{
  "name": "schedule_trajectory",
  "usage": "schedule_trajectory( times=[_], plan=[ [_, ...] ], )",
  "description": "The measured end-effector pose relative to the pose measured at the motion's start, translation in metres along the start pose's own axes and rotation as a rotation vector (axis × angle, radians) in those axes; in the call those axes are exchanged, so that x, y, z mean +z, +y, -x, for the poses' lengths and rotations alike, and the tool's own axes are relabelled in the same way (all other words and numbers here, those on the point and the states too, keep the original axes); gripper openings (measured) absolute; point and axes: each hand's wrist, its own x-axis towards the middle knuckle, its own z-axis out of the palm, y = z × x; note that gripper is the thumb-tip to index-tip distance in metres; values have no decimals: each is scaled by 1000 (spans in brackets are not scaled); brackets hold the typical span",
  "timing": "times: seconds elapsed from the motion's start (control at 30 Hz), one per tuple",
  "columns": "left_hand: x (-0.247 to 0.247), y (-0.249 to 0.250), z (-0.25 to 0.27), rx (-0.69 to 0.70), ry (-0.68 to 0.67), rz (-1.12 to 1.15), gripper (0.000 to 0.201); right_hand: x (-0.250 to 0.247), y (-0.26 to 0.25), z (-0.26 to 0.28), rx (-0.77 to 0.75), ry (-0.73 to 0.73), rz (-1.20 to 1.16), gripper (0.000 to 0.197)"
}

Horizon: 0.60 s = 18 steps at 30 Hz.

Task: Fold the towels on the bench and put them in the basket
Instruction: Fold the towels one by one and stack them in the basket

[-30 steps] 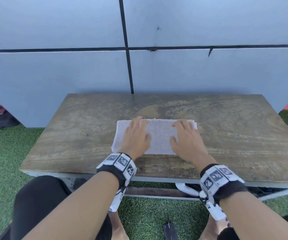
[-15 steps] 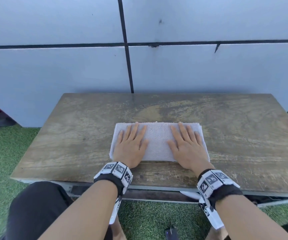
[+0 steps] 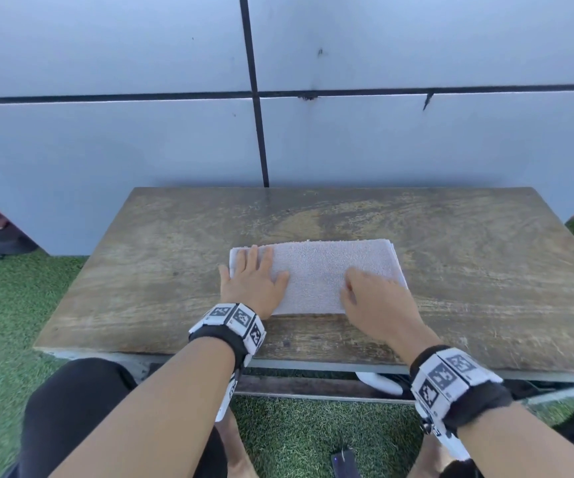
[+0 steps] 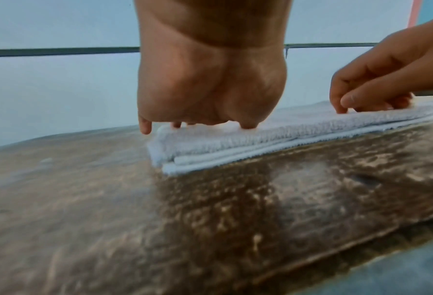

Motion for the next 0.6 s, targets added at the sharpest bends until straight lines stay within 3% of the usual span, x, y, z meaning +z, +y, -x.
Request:
schedule_trajectory(
  times=[0.17,0.23,0.3,0.43,0.47,0.53,0.6],
  plan=[
    [-23,12,19,-39,24,-147,70,5,2,4,10,27,-93,15],
    [-27,15,32,22,-2,-118,55,1,9,-2,29,7,-105,17],
    [-23,13,47,111,-48,48,30,-3,17,-4,21,-60,-123,36],
    [-7,-3,66,333,-101,273,11,4,34,11,15,-137,-237,63],
    [-2,-7,70,391,-115,266,23,9,39,17,4,-152,-257,70],
    [3,-14,76,451,-170,196,70,18,45,28,-26,-179,-277,86],
    [4,-14,80,462,-190,89,98,23,47,35,-35,-203,-293,92]
  ],
)
